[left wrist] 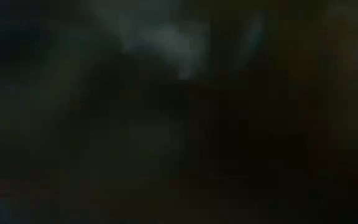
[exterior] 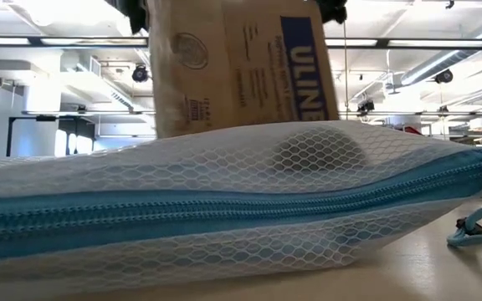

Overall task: Unpack boxes
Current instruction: Break down the box until it is fully flat

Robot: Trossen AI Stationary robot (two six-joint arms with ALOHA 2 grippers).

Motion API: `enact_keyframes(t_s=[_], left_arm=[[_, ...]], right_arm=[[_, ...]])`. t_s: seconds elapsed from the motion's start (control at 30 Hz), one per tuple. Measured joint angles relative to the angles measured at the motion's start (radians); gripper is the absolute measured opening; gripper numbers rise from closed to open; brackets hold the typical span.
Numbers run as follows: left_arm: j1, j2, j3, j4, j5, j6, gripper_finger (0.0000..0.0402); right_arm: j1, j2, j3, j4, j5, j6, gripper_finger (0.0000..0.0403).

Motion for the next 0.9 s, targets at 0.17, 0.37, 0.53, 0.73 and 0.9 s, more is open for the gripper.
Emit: enact_keyframes(t_s=[0.17,0.37,0.53,0.73,0.9], left_arm=[[-0.02,0.001,-0.064,0.157,0.001,-0.023,0.0156],[-0.024,0.01,-0.071,0.123,0.026,-0.04,0.0156],[-0.024,-0.002,-0.029,-0.011,0.024,-0.06,0.0156],[-0.025,-0.006,0.079,-0.193,0.013,-0.066,0.0156],[-0.044,-0.008,0.148,-0.202,-0.004,-0.102,0.0156]], right_arm=[[0.034,-0.002,0.115,-0.04,-0.019,-0.033,0.0056],[0.069,0.006,0.24,-0.126,-0.078,-0.092,0.0056],[0.063,0.01,0.306,-0.278,0.056,-0.109,0.0056],[0.025,-0.011,0.368,-0.459,0.157,-0.028,0.0056],[-0.077,-0.026,0.332,-0.608,0.19,0.139,0.0056]])
